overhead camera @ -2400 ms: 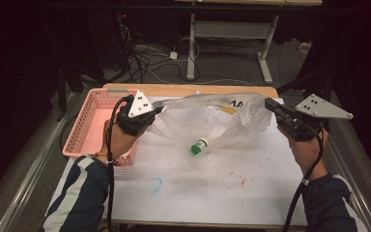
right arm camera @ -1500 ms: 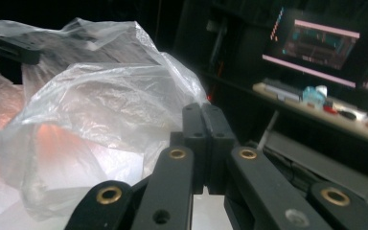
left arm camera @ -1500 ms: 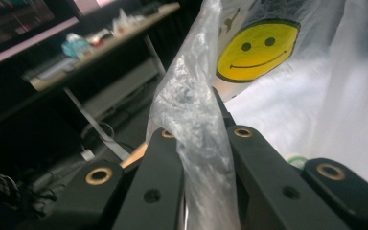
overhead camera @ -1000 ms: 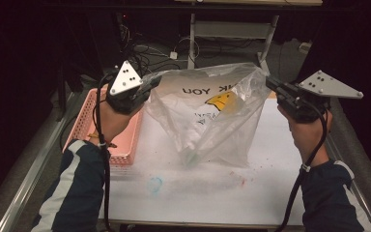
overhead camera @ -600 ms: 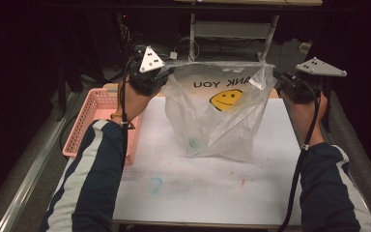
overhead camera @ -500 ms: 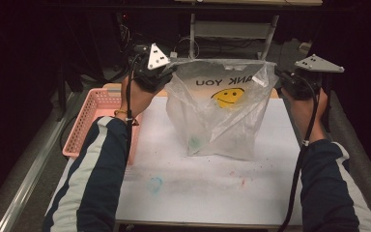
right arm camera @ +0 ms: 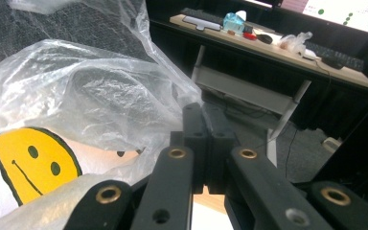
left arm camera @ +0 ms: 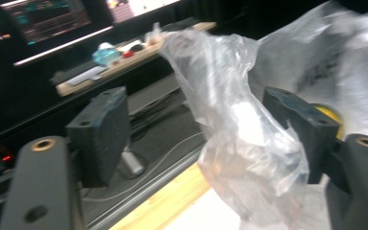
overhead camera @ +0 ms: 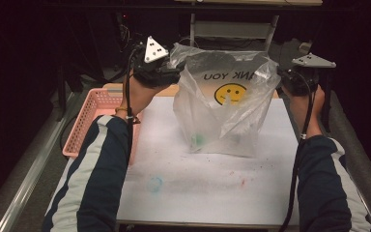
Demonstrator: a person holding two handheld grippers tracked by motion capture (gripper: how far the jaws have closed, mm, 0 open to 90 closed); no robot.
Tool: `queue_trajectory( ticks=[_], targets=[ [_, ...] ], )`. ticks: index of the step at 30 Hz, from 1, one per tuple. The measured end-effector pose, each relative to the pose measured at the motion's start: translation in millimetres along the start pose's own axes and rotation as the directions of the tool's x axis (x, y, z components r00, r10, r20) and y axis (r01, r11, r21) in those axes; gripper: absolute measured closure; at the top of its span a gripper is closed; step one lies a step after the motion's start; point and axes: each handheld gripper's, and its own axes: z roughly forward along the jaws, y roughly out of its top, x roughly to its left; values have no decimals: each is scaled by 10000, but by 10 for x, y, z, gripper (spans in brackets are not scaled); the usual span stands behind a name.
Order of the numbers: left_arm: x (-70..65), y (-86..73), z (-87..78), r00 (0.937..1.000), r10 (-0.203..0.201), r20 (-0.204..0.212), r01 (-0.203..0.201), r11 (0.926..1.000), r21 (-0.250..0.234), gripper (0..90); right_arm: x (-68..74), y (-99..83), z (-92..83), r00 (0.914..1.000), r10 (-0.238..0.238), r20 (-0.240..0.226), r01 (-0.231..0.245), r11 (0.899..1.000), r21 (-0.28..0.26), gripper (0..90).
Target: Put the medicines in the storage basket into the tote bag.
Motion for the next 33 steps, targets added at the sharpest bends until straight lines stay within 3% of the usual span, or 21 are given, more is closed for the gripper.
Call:
queue_trajectory(
  ticks=[2, 5, 8, 10, 12, 14, 18, 20, 24, 28, 31, 33],
  targets=[
    [-36, -22, -54, 9999, 123, -34, -123, 9999, -40, 230, 19, -9, 12, 10000, -44, 26, 44, 10000, 77, 900],
    [-56, -103, -119, 10000, -13, -15, 13, 9998, -179, 230, 30, -20, 32, 9999, -97, 116, 94, 9998, 198, 900],
    [-101, -250, -160, 9999, -58, -132, 54, 9996, -289, 229, 5, -61, 65, 9998, 101, 153, -107, 9994, 334, 900],
    [-154, -355, -152, 9997, -249, 24, 250, 9992, -322, 229, -9, -98, 87, 9997, 140, 216, -150, 9990, 424, 900],
    [-247, -453, -135, 9999, -122, -2, 122, 9995, -287, 229, -12, -131, 98, 9996, 224, 191, -233, 9986, 470, 889],
    [-344, -542, -132, 9999, -50, 105, 54, 9994, -355, 230, -15, -154, 102, 9995, 277, 147, -284, 9983, 513, 824],
    [-534, -661, -142, 9989, 413, 235, -404, 9985, -359, 233, -3, -181, 57, 9995, 186, 247, -199, 9984, 538, 592],
    [-614, -694, -134, 9977, 632, 245, -623, 9975, -337, 233, -6, -184, 1, 9995, 197, 237, -208, 9986, 489, 492],
    [-710, -737, -40, 9968, 647, 463, -644, 9979, -77, 237, -2, -169, -194, 9994, 123, -313, -118, 9998, 160, 408],
    [-789, -810, 102, 9957, 629, 681, -648, 9975, 268, 256, 24, -165, -414, 9993, -136, -362, 128, 9996, -236, 383],
    [-807, -859, 128, 9957, 571, 731, -596, 9977, 329, 259, 65, -201, -542, 9982, -114, -586, 85, 9987, -496, 374],
    [-809, -892, 116, 9954, 659, 699, -684, 9971, 346, 254, 119, -236, -606, 9975, -339, -618, 299, 9975, -642, 368]
  ],
)
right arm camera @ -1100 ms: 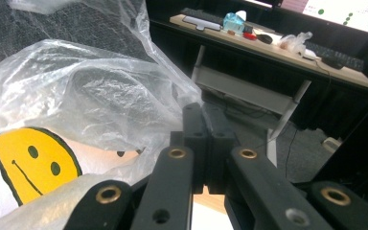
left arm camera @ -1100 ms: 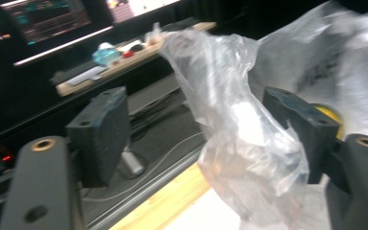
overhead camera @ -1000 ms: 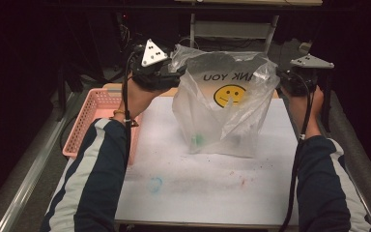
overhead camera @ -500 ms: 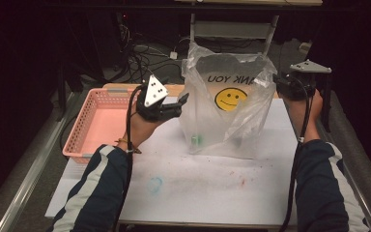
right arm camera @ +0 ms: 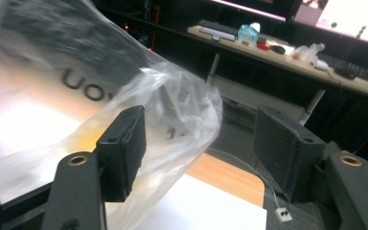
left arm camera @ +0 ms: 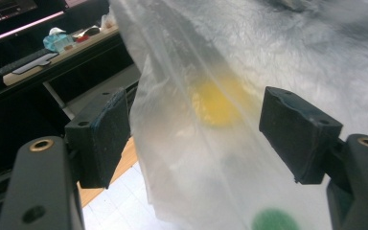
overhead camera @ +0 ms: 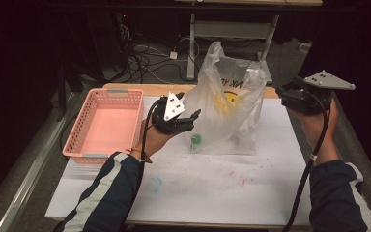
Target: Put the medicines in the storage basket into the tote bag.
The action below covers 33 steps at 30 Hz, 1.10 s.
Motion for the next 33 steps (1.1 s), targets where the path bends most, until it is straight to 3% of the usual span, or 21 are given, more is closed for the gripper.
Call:
queue_trajectory(
  ticks=[11, 16, 23, 27, 33],
  targets=[
    [-32, -226, -308, 9982, 591, 63, -588, 9978, -315, 208, 395, -243, -257, 9942, -253, -1048, 178, 9973, -714, 339],
    [-57, -375, -488, 9975, 685, 146, -676, 9961, -561, 201, 558, -362, -335, 9901, -351, -1357, 247, 9967, -774, 310],
    [-78, -578, -687, 9940, 1087, -79, -1089, 9935, -344, 201, 745, -576, -412, 9822, -416, -1831, 303, 9975, -641, 281],
    [-62, -676, -785, 9950, 995, 18, -994, 9947, -265, 201, 806, -704, -446, 9771, -365, -2096, 259, 9983, -528, 272],
    [-18, -833, -867, 9956, 879, -319, -882, 9961, -69, 200, 863, -826, -484, 9741, -449, -2218, 370, 9985, -394, 247]
  ],
)
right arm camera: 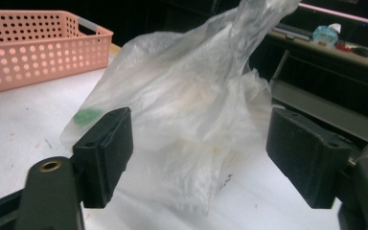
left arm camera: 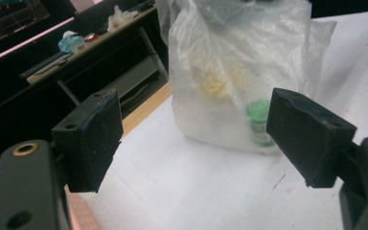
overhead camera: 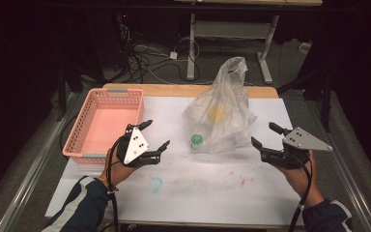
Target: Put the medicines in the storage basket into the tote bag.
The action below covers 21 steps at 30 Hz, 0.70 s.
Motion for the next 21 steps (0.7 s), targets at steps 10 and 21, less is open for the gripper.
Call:
queue_trajectory(
  ticks=[10, 21],
  targets=[
    [166, -238, -163, 9920, -794, -981, 818, 9964, 207, 178, 62, -221, 19, 10000, 10, -6, -10, 9994, 347, 229],
    [191, -469, -396, 9880, -896, -1261, 987, 9928, 672, 160, 147, -401, -20, 9999, -151, -49, 154, 9983, 557, 187]
  ],
)
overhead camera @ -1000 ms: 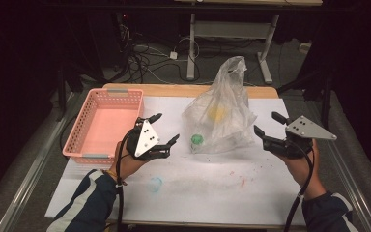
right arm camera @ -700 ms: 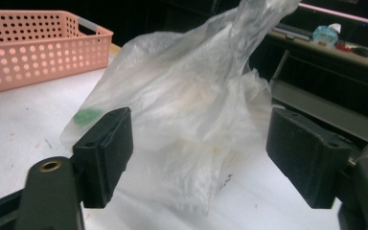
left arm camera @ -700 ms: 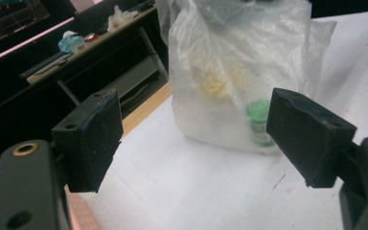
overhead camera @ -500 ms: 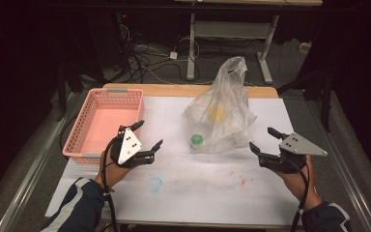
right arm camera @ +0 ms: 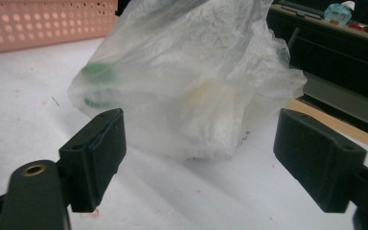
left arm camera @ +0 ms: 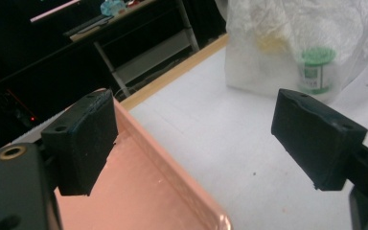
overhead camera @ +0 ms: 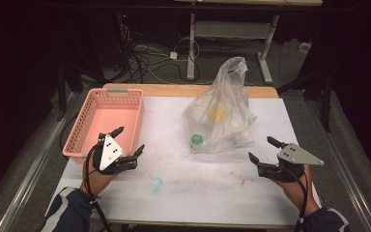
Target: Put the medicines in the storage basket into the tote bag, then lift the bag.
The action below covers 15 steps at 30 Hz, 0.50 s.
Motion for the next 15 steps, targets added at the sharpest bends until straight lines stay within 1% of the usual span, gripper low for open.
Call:
queue_trajectory(
  ticks=[2, 6, 7, 11, 13, 15],
  targets=[
    [3, -41, -35, 10000, 51, -50, -51, 9999, 112, 160, 23, -38, -20, 10000, 21, -22, -21, 10000, 9, 187],
    [13, -117, -104, 10000, -24, -23, 24, 9996, 289, 160, 70, -112, -52, 9997, 80, -218, -77, 9999, 147, 180],
    [12, -135, -119, 10000, -23, -7, 23, 9994, 353, 160, 86, -130, -59, 9998, 14, -213, -9, 9998, 212, 176],
    [-24, -211, -176, 10000, 82, 42, -84, 9981, 603, 160, 154, -196, -92, 9997, -83, -244, 89, 9997, 245, 175],
    [-49, -254, -200, 9998, 92, 148, -101, 9979, 644, 160, 187, -225, -103, 9995, -121, -293, 132, 9992, 385, 170],
    [-78, -301, -219, 9997, 30, 236, -50, 9965, 834, 160, 215, -260, -122, 9995, -135, -292, 148, 9989, 447, 170]
  ],
)
